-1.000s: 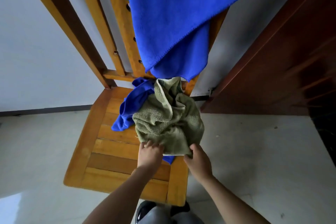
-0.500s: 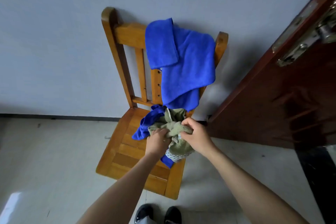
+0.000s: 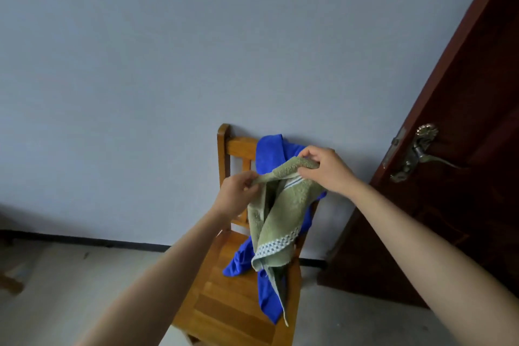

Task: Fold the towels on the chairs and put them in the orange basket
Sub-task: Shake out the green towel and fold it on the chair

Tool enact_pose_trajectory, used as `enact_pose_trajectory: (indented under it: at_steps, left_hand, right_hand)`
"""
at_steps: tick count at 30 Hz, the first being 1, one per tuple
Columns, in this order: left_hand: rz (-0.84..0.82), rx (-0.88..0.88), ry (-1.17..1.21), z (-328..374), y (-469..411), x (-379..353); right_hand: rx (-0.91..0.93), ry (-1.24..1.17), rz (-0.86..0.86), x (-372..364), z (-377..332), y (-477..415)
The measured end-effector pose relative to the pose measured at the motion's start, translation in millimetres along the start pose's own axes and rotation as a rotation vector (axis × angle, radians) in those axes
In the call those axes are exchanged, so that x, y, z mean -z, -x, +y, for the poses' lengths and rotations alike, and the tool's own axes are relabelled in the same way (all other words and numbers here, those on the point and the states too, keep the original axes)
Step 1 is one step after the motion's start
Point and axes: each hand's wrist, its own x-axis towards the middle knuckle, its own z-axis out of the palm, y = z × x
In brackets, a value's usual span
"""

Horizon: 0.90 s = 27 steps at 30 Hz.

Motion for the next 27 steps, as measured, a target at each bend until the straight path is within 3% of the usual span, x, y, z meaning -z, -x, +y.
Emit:
enact_pose_trajectory:
  at_steps: [5, 10, 19, 24, 27]
  left_hand:
    - [0.1, -0.044, 0.093, 40, -9, 52]
    - [0.049, -0.1, 0.067, 53, -10, 93]
    - [0.019, -0.084, 0.028, 33, -9, 134]
    - [-0.005, -0.019, 0.065, 15, -6, 147]
    - [-0.026, 0.024, 0.045, 4, -5, 145]
  right_hand:
    - [-0.005, 0.008, -0.087, 31, -50, -3]
    - [-0.083, 0.182, -0.268, 44, -63, 5]
    - [-0.078, 0.347, -0.163, 69, -51, 4]
    - [-0.04, -0.185, 0.138, 66, -71, -1]
    - [-0.007, -0.471, 0.165, 56, -98, -8]
